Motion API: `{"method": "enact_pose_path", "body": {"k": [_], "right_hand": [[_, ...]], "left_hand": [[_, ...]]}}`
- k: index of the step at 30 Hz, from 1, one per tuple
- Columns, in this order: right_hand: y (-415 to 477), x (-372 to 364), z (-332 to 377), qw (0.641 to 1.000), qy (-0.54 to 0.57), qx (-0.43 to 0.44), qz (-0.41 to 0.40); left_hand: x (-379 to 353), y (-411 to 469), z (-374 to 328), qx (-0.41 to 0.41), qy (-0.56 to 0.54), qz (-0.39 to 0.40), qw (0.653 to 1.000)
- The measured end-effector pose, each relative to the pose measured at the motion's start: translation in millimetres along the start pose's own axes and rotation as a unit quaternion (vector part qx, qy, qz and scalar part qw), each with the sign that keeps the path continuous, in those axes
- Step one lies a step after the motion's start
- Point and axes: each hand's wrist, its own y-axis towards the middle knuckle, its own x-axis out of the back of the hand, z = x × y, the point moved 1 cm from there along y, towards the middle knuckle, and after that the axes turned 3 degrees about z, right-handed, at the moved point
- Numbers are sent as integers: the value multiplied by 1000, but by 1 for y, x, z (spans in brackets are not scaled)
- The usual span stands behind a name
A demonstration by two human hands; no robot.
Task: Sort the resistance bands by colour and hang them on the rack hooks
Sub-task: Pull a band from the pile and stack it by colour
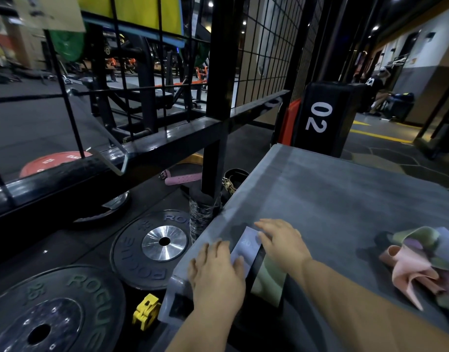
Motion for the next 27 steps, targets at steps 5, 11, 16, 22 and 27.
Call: {"method": "enact_pose_path", "body": {"k": [5,11,16,22,27], "right_hand": [[-6,-7,-6,988,-107,65,90],[-7,-16,-8,973,-148,75,162],[-5,-21,-11,971,-149,78,169],[-5,-20,-12,974,-124,77,175],[-4,-20,-13,977,-102,58,177]], "left_hand": [[-24,-3,-6,-61,78,30,995],[-51,-7,3,-78,79,67,992],[-58,-6,6,-80,80,68,991],[-62,-5,9,-93,113,88,985],[-40,-9,-2,-53,110,114,986]]}}
